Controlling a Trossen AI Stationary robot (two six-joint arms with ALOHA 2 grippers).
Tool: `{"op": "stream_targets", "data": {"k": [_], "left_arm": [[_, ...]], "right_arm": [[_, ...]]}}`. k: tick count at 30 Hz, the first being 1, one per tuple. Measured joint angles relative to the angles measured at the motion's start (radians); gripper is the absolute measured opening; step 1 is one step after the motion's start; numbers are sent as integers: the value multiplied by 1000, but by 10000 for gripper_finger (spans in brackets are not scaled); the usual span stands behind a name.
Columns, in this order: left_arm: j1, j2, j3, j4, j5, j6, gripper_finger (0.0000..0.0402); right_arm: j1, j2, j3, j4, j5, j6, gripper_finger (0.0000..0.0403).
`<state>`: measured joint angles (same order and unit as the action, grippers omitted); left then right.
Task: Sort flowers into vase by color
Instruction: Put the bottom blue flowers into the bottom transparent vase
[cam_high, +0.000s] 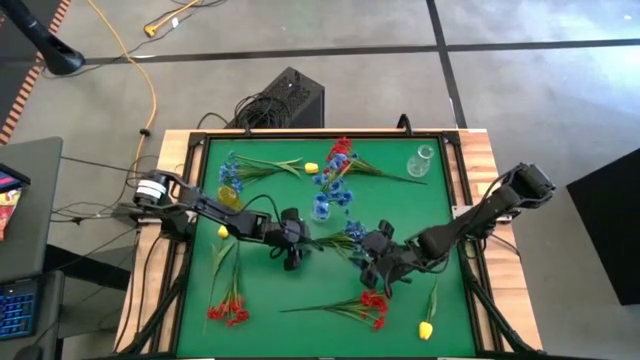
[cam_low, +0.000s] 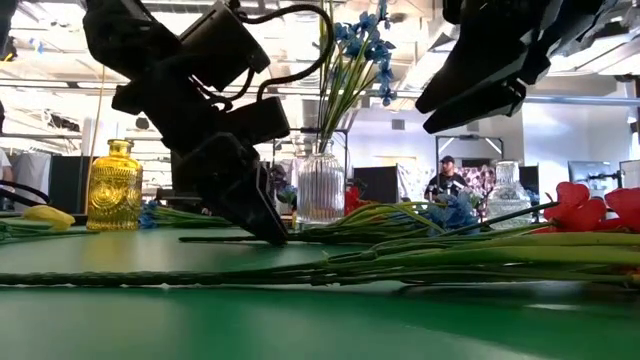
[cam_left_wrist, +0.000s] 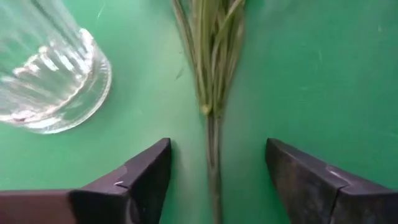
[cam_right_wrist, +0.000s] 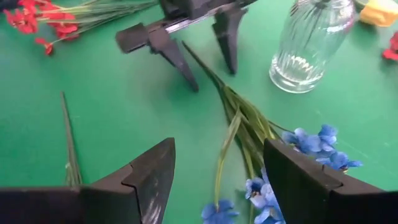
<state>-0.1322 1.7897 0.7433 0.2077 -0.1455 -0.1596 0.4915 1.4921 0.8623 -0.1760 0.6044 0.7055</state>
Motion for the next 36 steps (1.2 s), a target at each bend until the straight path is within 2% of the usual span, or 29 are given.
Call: {"op": "stream_targets", "data": {"k": [6, 13, 15, 25, 30, 36], "left_arm": [[-2, 25, 2, 8, 4, -6, 170], [-2, -25, -2, -19, 1, 23, 35], [-2, -43, -5, -29, -13, 35, 11], [-2, -212, -5, -72, -14, 144, 2], [-2, -322, -5, -182, 11, 212, 1], [-2, -428, -3, -288, 4, 220, 1]], "right_arm": [[-10, 0, 0, 5, 0, 0, 270], [-10, 0, 0, 6, 0, -7, 270], [-12, 0, 0, 6, 0, -7, 270], [-16, 0, 0, 6, 0, -7, 270], [-16, 0, 0, 8, 0, -8, 270], [-16, 0, 0, 13, 0, -10, 270]]}}
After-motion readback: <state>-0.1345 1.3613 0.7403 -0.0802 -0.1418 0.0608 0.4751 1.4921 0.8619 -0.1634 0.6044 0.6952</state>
